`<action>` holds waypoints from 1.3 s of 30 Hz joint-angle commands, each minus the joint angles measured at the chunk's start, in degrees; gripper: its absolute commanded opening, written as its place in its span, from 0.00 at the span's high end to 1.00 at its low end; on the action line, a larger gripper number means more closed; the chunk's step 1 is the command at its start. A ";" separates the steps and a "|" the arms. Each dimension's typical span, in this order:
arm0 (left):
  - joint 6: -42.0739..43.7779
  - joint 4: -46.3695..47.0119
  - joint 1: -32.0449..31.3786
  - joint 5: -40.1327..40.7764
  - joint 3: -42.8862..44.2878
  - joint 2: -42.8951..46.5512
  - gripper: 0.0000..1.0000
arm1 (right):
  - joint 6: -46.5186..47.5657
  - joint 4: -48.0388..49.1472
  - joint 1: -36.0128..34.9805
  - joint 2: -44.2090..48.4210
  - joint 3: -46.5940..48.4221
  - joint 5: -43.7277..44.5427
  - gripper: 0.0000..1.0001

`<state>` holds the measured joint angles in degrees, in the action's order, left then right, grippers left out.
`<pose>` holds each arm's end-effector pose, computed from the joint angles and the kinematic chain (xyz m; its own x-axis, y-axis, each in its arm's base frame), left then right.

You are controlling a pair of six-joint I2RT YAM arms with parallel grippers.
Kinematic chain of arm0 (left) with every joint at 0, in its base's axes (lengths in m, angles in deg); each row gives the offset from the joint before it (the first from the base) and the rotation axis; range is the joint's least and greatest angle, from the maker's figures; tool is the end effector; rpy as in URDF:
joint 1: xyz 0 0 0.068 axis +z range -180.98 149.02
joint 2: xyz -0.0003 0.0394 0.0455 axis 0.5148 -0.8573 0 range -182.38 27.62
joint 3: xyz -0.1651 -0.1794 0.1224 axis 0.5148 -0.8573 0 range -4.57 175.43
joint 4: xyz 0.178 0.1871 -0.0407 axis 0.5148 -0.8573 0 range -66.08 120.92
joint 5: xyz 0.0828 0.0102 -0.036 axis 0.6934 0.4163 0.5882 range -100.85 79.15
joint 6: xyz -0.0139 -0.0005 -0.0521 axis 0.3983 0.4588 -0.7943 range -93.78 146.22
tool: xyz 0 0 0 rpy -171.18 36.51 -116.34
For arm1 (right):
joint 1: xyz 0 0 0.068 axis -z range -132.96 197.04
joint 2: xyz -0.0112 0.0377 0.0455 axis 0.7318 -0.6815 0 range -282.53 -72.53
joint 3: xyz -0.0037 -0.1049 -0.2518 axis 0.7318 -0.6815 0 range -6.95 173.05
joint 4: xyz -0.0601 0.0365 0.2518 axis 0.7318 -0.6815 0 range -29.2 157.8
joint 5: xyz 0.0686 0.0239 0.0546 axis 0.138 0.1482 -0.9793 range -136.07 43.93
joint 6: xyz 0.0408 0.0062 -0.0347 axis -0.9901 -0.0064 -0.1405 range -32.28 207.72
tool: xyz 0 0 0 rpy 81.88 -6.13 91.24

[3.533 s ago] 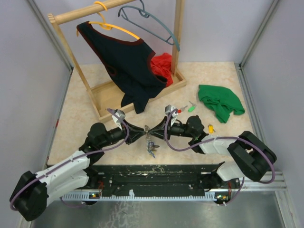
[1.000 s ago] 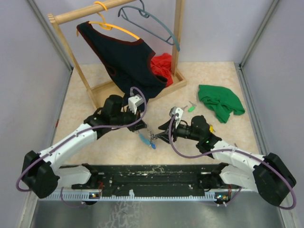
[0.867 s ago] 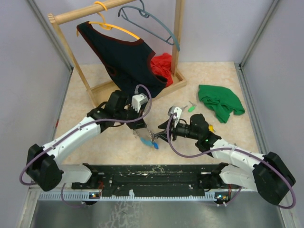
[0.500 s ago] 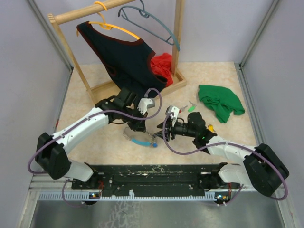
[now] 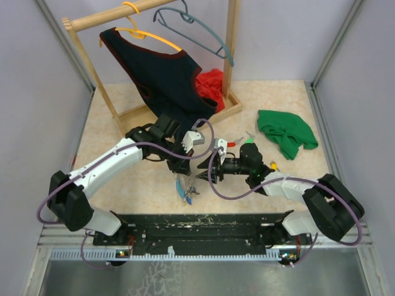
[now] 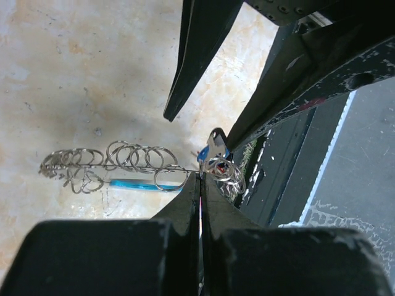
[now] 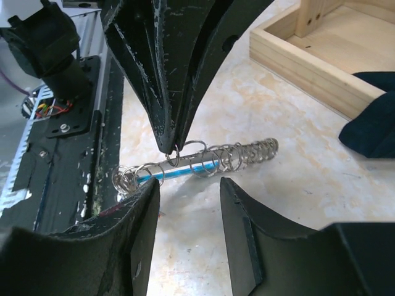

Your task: Put the keys on the keyring

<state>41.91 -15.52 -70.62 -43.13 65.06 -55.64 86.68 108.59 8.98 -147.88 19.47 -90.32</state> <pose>0.2137 -0.2017 0.2861 -0.4413 0.6624 -0.6055 0.8972 0.3138 -0.3106 0.1877 0.1785 0.2095 -0.1293 -0.0847 -0.9880 -0.9833 0.1398 0.1167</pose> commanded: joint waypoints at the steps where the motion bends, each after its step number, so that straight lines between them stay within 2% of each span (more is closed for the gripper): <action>1: 2.35 -0.57 -0.70 -3.50 1.90 -0.31 1.00 | 0.18 5.46 0.36 -1.83 3.66 -5.22 0.56; 11: 2.64 0.26 -1.38 -3.98 1.81 -0.41 1.00 | -2.79 8.68 0.29 -5.43 4.96 -9.86 0.65; 26: 3.04 1.61 -1.69 -5.09 0.63 1.70 1.00 | -5.53 11.47 0.32 -8.52 5.53 -12.64 0.84; 29: 2.97 4.20 -1.68 -5.00 -0.25 2.74 1.00 | -6.00 11.91 0.28 -8.76 5.27 -12.94 0.89; 32: 2.55 6.79 -1.72 -5.07 -3.05 4.54 1.00 | -6.24 11.89 0.29 -8.32 4.99 -13.03 0.99; 36: 1.34 13.95 -1.67 -5.14 -9.65 8.50 1.00 | -3.69 7.89 0.31 -5.68 5.22 -11.89 1.00; 39: -1.24 22.46 -1.69 -4.38 -15.93 12.36 0.96 | 2.03 -0.96 0.27 -2.86 6.57 -9.90 1.00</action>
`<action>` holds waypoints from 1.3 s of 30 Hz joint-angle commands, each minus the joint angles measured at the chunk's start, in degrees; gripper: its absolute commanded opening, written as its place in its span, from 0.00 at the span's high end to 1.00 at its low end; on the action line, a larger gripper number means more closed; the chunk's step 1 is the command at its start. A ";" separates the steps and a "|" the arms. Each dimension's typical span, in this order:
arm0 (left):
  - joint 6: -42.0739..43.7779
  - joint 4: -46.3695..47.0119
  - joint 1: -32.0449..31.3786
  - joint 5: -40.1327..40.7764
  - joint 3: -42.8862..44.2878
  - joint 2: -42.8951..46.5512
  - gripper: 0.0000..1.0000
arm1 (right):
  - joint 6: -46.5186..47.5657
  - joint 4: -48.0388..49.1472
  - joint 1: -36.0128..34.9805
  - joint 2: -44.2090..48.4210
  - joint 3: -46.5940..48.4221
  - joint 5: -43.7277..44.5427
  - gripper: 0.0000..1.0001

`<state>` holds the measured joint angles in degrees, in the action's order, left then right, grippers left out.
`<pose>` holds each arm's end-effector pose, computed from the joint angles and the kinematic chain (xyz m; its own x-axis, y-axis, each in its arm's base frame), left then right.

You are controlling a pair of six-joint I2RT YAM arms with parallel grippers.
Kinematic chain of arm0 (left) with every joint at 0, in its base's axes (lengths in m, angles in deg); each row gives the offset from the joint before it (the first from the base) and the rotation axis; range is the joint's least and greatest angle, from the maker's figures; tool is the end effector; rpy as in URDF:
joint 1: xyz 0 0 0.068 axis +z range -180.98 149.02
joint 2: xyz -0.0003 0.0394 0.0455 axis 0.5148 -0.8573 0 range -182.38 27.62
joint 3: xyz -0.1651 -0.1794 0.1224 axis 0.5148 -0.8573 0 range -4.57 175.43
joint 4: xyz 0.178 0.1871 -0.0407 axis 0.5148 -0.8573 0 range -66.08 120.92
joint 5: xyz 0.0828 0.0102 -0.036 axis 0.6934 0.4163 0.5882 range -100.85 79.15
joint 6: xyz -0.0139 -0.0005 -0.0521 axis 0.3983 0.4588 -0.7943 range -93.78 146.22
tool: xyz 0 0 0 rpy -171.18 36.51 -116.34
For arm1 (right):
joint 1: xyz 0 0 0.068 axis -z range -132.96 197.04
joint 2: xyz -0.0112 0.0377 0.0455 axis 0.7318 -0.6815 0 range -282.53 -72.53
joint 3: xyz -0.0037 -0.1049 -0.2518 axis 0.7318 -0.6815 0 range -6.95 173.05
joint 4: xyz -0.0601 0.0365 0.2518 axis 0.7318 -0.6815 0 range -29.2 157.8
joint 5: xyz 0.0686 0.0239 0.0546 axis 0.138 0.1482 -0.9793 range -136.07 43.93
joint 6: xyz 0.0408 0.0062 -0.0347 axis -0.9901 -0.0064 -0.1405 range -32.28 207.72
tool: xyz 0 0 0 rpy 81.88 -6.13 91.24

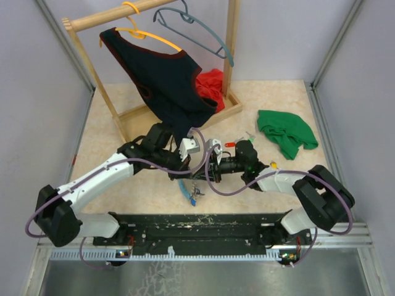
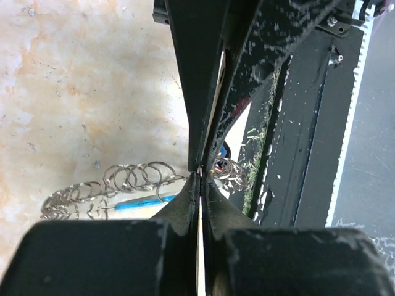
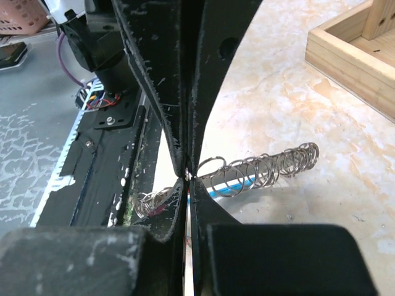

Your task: Put the keys on the keyring

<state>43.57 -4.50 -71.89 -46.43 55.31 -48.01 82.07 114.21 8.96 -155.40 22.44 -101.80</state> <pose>0.1914 -0.1932 0.2803 -0.3210 0.5990 -0.7336 0.9471 0.2067 -0.2457 0.1979 0.1925 0.2026 -0.1941 -0.0816 -0.9776 -0.9785 -0.0547 0.1989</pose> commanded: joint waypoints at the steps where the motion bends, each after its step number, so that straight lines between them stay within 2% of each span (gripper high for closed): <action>1: -4.38 15.12 -0.41 -0.58 -8.40 6.04 0.93 | 9.03 -10.82 0.29 5.89 4.11 2.49 1.00; 8: -15.53 38.92 -0.48 3.55 -22.88 14.65 0.75 | 26.45 -33.27 -0.50 12.63 8.59 9.81 1.00; 11: -20.22 50.64 -0.49 5.83 -30.30 17.86 0.73 | 31.62 -40.29 -1.53 14.01 11.00 13.57 1.00; 15: -22.11 66.49 -0.44 8.71 -41.13 20.87 0.71 | 37.48 -46.88 -4.18 14.95 13.94 20.97 1.00; 22: -13.49 86.18 -0.42 11.07 -49.91 20.14 0.67 | 49.77 -55.77 -7.49 16.29 17.74 27.55 1.00; 27: -7.82 95.35 -0.46 8.60 -52.56 16.42 0.65 | 57.53 -60.72 -9.57 15.87 20.01 31.02 1.00; 33: -2.63 103.65 -0.48 1.79 -52.97 9.57 0.64 | 61.81 -64.63 -12.30 14.24 23.66 35.04 1.00; 39: 2.04 109.73 -0.49 0.86 -52.78 4.30 0.65 | 63.41 -67.53 -14.47 12.00 27.22 37.03 1.00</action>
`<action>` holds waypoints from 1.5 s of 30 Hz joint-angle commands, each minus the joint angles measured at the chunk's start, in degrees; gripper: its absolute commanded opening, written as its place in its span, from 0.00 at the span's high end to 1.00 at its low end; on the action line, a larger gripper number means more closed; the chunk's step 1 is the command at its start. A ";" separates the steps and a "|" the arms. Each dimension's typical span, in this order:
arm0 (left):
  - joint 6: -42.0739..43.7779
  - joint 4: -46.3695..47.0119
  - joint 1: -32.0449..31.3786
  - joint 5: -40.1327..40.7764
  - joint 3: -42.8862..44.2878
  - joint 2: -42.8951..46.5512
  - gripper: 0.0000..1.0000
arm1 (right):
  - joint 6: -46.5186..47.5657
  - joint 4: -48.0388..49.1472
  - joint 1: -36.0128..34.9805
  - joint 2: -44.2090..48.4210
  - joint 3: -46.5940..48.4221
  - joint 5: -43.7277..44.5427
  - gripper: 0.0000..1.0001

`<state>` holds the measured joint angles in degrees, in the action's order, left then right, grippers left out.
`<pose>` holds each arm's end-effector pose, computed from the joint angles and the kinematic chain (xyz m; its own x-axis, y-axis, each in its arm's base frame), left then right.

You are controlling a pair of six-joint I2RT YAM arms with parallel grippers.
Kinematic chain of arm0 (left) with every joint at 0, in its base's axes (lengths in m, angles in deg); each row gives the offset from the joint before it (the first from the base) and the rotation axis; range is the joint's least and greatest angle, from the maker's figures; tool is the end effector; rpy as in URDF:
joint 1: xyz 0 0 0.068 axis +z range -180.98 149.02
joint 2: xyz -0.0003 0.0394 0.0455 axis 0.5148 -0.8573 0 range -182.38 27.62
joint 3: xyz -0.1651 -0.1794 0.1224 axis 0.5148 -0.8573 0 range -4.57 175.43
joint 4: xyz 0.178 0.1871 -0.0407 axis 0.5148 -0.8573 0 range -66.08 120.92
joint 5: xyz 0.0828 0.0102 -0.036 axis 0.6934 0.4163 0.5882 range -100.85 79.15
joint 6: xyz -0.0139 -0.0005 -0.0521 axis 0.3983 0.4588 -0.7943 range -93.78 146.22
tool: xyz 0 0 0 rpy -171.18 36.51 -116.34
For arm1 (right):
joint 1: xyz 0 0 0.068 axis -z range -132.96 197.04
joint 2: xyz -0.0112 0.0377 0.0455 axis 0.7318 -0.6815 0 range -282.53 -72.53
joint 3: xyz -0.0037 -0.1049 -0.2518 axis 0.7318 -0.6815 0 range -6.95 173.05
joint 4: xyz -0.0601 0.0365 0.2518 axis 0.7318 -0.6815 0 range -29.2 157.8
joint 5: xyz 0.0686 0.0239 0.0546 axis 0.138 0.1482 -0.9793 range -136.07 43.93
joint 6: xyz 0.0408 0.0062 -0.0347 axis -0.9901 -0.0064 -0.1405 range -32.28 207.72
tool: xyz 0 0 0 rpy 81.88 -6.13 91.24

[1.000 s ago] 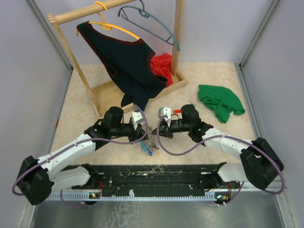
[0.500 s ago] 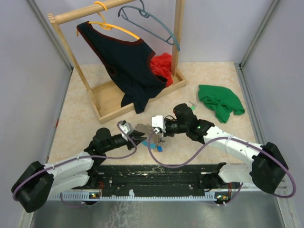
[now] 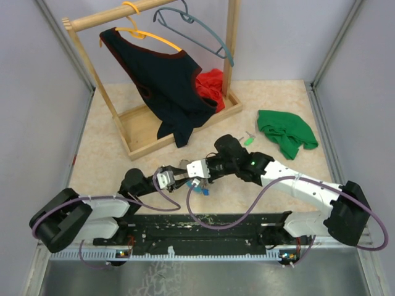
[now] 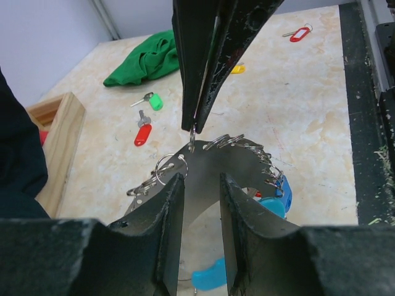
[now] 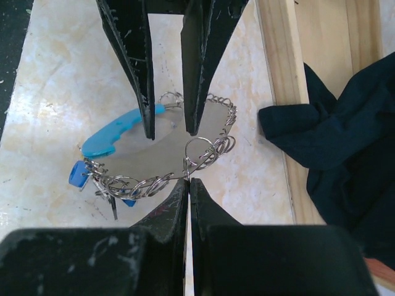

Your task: Put the keys on the keyring

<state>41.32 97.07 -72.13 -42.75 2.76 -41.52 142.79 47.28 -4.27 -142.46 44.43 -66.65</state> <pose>0.1372 -0.1448 0.1805 0.3038 0.0282 -0.9523 0.9076 0.2955 0.2983 0.1552 0.2139 0.2727 0.5134 -0.5868 -0.6262 -0.8391 -0.1901 -0.5097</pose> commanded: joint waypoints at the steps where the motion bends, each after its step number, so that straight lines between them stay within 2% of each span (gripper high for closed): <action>1: 4.60 8.34 -0.25 -2.89 0.27 -2.79 0.65 | 2.79 -0.85 -1.51 -1.18 5.61 2.26 1.00; 11: 6.29 10.97 -0.25 -1.46 2.21 -7.71 0.67 | 2.43 0.08 -2.88 -2.16 6.29 2.38 1.00; 24: 5.85 11.98 -0.25 -2.61 3.74 -9.56 0.72 | 1.40 0.46 -3.80 -2.49 6.73 2.24 1.00; 34: 6.74 9.56 -0.25 -3.41 4.09 -10.02 0.99 | -0.43 1.38 -3.89 -1.83 6.38 2.12 1.00; 37: 8.07 9.97 -0.25 -2.41 3.05 -9.25 1.00 | -3.09 1.82 -3.89 -0.63 5.65 4.26 1.00; 41: 9.23 13.22 -0.25 -1.06 0.64 -8.56 1.00 | -6.93 3.90 -3.85 2.90 2.21 8.37 0.81; 45: 9.18 19.29 -0.24 -0.09 -1.64 -9.72 1.00 | -13.21 6.26 -3.78 6.00 -1.04 11.91 0.68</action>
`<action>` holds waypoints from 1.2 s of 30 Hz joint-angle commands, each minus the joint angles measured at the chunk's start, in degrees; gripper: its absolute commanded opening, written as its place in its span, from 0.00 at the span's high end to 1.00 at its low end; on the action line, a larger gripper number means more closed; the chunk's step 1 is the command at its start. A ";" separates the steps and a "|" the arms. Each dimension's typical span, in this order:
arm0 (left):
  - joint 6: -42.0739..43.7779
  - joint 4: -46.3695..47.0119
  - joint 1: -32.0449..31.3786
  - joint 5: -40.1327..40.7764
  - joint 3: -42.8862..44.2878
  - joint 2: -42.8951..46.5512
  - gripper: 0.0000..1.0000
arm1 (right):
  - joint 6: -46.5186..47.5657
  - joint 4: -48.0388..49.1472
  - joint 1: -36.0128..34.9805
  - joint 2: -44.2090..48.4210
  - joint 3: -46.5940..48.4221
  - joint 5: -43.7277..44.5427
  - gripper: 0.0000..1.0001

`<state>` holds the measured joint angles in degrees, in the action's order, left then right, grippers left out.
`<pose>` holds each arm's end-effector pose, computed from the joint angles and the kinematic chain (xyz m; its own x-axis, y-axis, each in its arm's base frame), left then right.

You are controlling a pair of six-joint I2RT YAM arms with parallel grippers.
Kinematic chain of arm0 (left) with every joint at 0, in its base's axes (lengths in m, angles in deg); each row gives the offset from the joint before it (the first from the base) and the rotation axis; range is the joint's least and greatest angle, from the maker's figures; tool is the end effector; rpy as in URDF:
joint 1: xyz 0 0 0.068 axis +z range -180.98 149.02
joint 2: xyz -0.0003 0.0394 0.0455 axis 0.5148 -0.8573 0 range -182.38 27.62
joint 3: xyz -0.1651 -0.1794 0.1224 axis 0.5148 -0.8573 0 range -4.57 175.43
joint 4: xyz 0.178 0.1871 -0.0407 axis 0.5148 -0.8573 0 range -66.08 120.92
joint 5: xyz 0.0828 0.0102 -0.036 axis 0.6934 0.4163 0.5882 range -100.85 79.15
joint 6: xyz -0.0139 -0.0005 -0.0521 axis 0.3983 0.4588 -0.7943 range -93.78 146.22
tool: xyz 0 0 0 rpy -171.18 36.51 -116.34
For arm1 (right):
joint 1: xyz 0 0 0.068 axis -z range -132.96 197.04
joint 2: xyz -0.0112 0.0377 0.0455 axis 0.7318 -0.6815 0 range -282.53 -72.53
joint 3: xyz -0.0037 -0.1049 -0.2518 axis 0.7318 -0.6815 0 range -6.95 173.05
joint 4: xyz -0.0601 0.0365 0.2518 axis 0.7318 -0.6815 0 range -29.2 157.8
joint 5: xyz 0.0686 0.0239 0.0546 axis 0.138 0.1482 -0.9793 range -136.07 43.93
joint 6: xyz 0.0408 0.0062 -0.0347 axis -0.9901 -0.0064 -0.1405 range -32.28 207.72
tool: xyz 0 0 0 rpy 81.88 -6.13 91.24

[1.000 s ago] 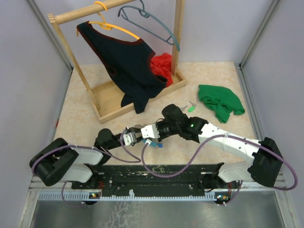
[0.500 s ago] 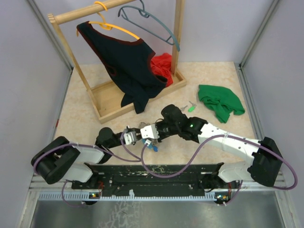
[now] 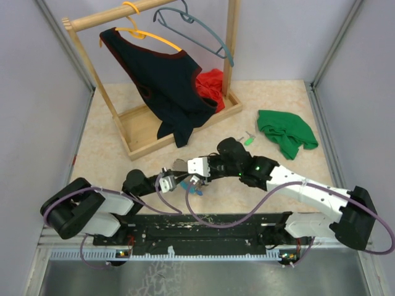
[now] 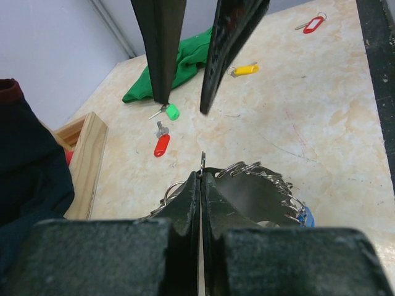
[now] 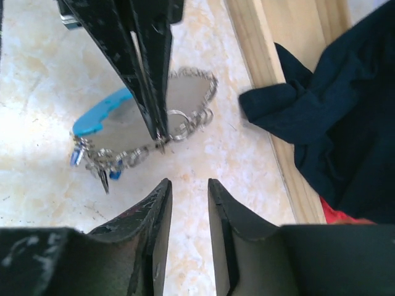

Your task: Put the keys on the keyring

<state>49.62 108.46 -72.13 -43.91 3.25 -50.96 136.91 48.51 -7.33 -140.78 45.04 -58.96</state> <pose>0.1441 -0.1516 0.1730 0.4625 0.0378 -0.8858 0.8452 0.2830 0.4534 0.1465 0.2180 0.2845 0.4584 -0.6269 -0.6300 -0.8433 -0.0829 -0.5311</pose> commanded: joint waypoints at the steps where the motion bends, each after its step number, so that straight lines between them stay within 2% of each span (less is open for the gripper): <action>1: 0.92 10.36 -0.20 1.33 -2.64 -0.85 1.00 | -9.54 5.50 -0.66 5.00 -2.07 5.02 0.64; 3: 0.68 14.46 -0.17 1.75 -3.77 -2.26 1.00 | -14.31 6.63 -0.40 5.86 -3.16 7.00 0.55; 5: 0.19 18.12 -0.16 2.26 -4.70 -3.66 1.00 | -19.20 7.27 -0.23 6.53 -4.06 9.01 0.51; 9: -0.68 21.71 -0.16 2.86 -5.50 -5.07 1.00 | -28.43 7.88 0.14 6.89 -5.04 13.12 0.35; 13: -1.33 19.40 -0.09 3.89 -5.41 -3.36 1.00 | -39.91 11.60 4.37 8.40 -7.65 12.94 0.13; 16: -1.30 12.10 -0.08 4.06 -4.45 0.35 1.00 | -43.00 12.80 8.23 9.73 -8.83 5.85 0.02; 26: -0.29 -21.88 -0.07 5.79 4.56 11.88 1.00 | -41.21 18.54 8.44 12.09 -12.69 4.52 0.04; 32: 0.72 -28.61 -0.08 8.02 6.65 14.07 1.00 | -42.76 16.30 8.49 11.68 -11.79 8.66 0.08; 36: 1.19 -31.39 -0.09 8.02 7.57 15.07 1.00 | -41.66 17.65 8.49 11.47 -12.48 4.73 0.12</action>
<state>49.91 82.53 -72.10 -36.81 9.02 -37.10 95.36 62.25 1.15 -130.22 31.95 -52.16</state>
